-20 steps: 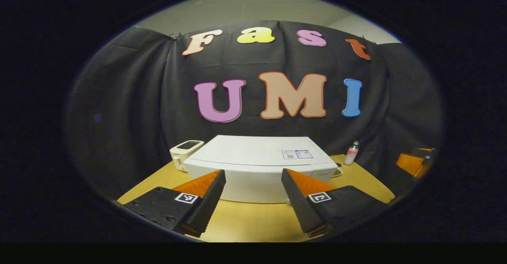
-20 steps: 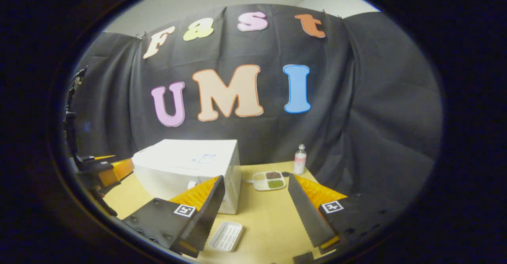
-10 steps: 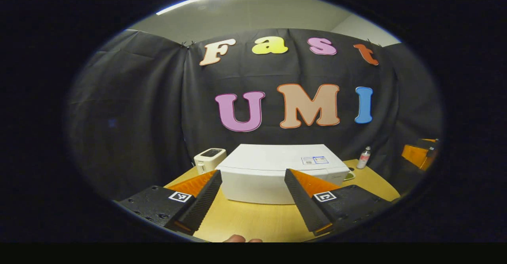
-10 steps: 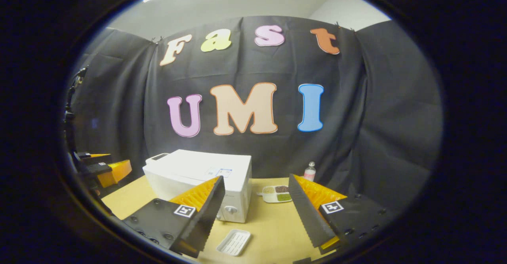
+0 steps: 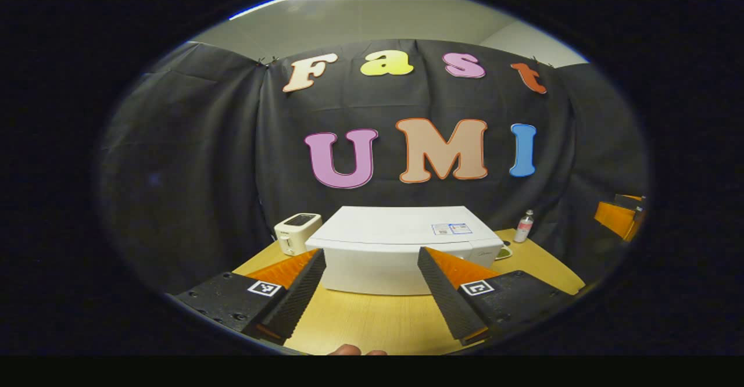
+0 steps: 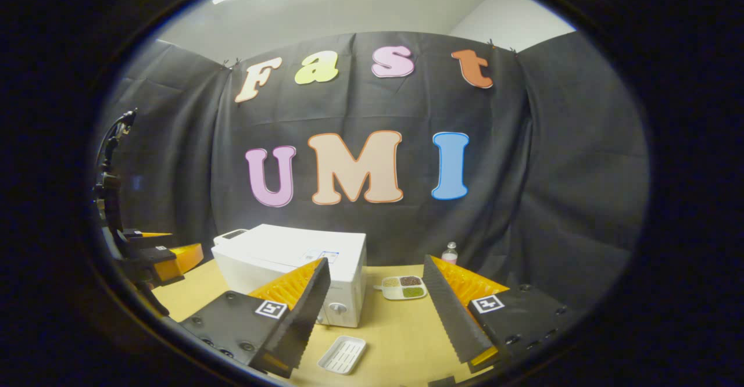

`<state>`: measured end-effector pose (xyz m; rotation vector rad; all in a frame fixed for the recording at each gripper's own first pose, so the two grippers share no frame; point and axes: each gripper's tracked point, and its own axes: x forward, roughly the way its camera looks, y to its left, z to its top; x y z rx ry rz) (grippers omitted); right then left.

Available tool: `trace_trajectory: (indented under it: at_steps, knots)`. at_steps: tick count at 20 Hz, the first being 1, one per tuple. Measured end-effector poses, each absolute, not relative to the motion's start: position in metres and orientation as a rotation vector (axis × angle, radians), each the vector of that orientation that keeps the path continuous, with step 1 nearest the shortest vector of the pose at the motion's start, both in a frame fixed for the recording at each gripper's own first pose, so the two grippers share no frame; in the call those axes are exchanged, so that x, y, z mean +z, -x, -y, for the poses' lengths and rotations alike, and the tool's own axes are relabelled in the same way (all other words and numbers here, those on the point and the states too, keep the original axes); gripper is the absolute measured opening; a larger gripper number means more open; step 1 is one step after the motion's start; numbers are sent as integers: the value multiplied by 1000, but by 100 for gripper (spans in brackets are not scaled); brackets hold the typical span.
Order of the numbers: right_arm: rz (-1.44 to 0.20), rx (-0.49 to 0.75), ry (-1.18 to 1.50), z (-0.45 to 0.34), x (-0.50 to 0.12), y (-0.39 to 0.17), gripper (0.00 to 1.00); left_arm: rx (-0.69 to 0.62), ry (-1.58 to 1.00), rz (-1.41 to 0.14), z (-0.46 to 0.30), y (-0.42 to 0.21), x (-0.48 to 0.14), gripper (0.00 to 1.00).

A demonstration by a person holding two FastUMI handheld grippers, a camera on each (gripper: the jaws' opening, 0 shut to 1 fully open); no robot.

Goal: Open the microwave oven with the left hand, put the food in, and close the microwave oven.

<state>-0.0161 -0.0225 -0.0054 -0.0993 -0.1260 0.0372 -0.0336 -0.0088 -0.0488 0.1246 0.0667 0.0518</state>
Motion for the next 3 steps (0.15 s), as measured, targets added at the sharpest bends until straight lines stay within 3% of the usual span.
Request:
trace_trajectory:
  at_steps: [3]
  knots:
    - [120,-2,104,13,-6,27,89,-7,-107,-95,5,39,-53,96]
